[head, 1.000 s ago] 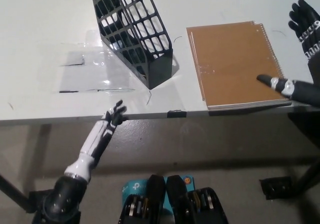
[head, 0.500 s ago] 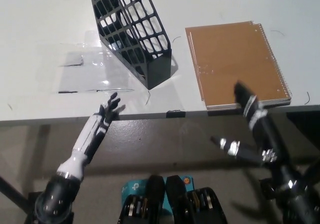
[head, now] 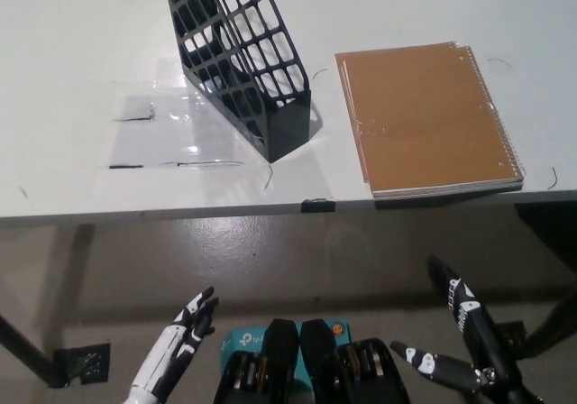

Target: Use the right hand to pick up a book from the book holder on the left side and put it on another book on the right side

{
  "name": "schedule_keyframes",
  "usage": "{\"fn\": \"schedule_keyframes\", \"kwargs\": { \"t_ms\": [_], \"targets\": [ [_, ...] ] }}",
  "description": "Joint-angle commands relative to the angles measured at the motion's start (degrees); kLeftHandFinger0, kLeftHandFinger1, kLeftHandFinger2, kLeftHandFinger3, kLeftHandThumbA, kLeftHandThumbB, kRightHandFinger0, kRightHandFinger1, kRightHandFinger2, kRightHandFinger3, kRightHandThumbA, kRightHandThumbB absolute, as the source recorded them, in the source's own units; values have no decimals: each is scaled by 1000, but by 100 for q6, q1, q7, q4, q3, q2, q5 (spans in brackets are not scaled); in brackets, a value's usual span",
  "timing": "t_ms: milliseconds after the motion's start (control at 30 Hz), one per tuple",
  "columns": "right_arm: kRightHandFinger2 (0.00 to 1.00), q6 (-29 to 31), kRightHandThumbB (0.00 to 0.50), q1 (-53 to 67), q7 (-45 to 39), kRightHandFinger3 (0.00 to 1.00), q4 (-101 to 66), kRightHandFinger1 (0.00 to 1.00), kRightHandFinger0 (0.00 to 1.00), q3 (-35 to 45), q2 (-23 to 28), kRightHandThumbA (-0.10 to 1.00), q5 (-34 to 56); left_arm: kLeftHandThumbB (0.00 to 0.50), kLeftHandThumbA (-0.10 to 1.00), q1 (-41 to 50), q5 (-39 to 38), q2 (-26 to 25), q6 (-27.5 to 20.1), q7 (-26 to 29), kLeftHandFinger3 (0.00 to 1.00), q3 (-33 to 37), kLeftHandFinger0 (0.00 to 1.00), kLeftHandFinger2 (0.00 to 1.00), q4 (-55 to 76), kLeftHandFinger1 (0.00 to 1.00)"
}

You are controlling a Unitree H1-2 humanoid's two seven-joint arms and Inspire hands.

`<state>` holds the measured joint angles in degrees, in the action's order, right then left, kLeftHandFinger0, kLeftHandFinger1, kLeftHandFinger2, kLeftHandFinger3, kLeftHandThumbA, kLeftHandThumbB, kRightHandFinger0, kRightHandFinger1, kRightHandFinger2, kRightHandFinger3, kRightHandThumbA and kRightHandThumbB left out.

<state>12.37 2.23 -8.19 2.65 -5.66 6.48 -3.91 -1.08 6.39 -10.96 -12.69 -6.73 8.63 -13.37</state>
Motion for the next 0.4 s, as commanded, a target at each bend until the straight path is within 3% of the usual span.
{"fn": "schedule_keyframes", "kwargs": {
  "t_ms": [0,67,367],
  "targets": [
    [1000,403,202,-100,57,1000,-27,1000,1000,-22,5,861,-76,174,983,-53,-16,-16,-125,-82,1000,-7,909,1000,185,1000],
    [1000,449,184,-100,43,1000,-4,1000,1000,-28,7,836,-65,186,984,-46,-38,-33,-115,-108,1000,-7,930,1000,189,1000],
    [1000,398,189,-328,39,1000,200,1000,1000,-38,24,807,-155,181,976,-168,-109,-37,-154,-71,1000,-102,934,1000,113,1000]
  ]
}}
